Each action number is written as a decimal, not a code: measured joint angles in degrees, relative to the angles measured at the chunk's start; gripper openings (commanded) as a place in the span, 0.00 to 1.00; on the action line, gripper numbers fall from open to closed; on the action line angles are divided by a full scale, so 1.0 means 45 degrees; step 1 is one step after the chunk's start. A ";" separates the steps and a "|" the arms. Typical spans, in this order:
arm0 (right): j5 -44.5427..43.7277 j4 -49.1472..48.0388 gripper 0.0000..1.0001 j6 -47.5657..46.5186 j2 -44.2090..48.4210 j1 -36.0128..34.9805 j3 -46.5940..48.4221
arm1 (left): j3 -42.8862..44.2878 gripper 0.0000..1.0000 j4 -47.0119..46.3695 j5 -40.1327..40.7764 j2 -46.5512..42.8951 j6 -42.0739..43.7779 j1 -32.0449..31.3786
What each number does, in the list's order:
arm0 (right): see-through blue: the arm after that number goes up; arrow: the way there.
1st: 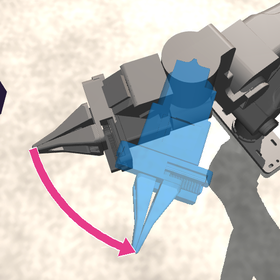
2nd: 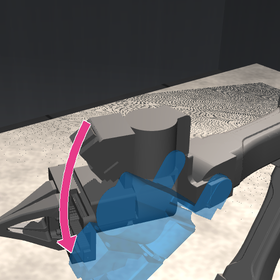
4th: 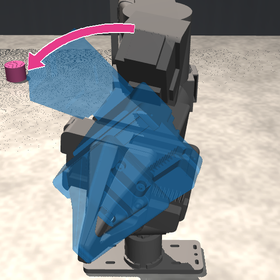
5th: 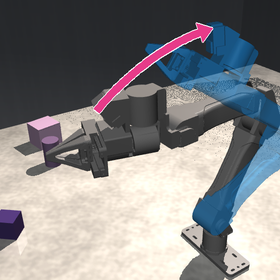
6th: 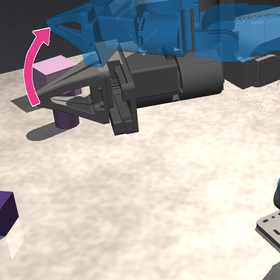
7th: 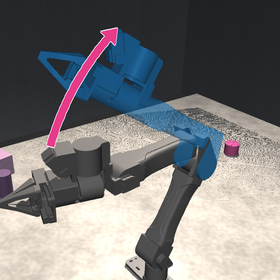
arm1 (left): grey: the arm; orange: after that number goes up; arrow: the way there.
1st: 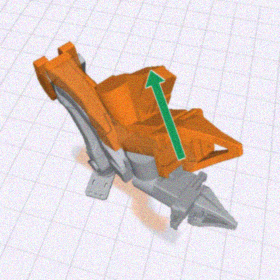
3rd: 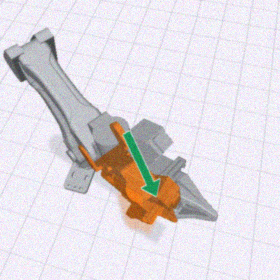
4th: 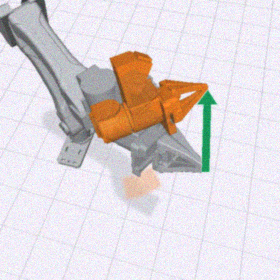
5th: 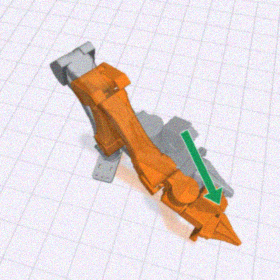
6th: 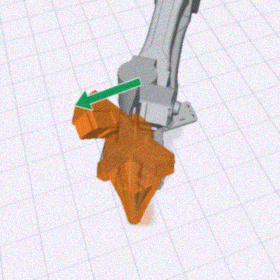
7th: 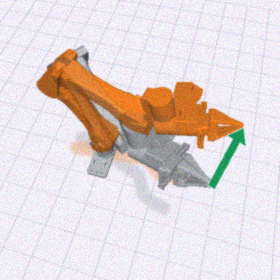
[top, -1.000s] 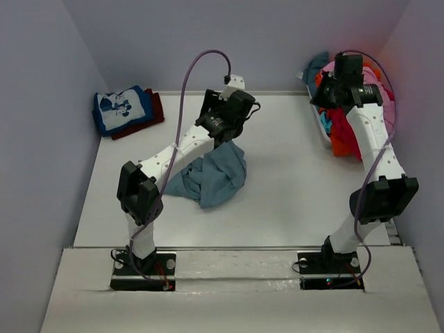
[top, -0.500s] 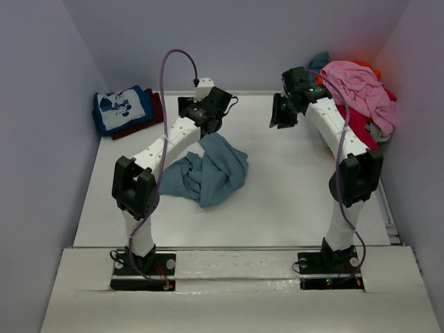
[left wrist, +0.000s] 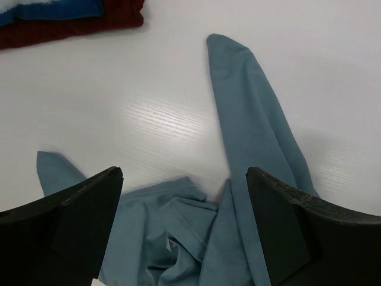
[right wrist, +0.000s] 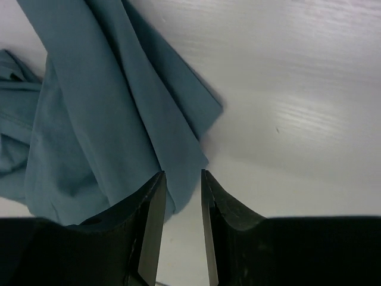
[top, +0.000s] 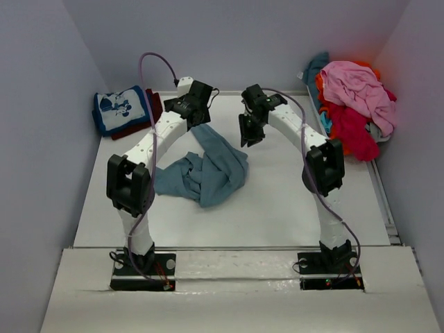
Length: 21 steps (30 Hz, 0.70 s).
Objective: Fold and stack the t-shirts
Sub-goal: Flatten out the tshirt
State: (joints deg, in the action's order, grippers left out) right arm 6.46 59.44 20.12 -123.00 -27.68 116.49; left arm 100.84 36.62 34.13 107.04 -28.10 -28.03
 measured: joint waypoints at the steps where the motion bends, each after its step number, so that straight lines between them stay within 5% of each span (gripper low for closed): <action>1: 0.0015 0.0034 0.35 -0.0029 -0.0452 -0.0083 0.0471 | 0.0000 0.99 0.0034 -0.0272 0.0000 -0.0121 0.0102; 10: 0.0350 0.0719 0.36 -0.0102 -0.2535 -0.0811 0.2861 | -0.1370 0.99 -0.0121 -0.1826 -0.0010 -0.0675 0.1243; 21: 0.0335 0.0850 0.35 -0.0204 -0.2535 -0.1137 0.2647 | -0.1889 0.99 -0.0418 -0.2861 -0.0015 -0.0962 0.1613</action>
State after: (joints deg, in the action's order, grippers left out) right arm 7.97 63.26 19.20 -134.41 -32.80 128.40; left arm 92.33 34.74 21.26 106.98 -32.42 -20.78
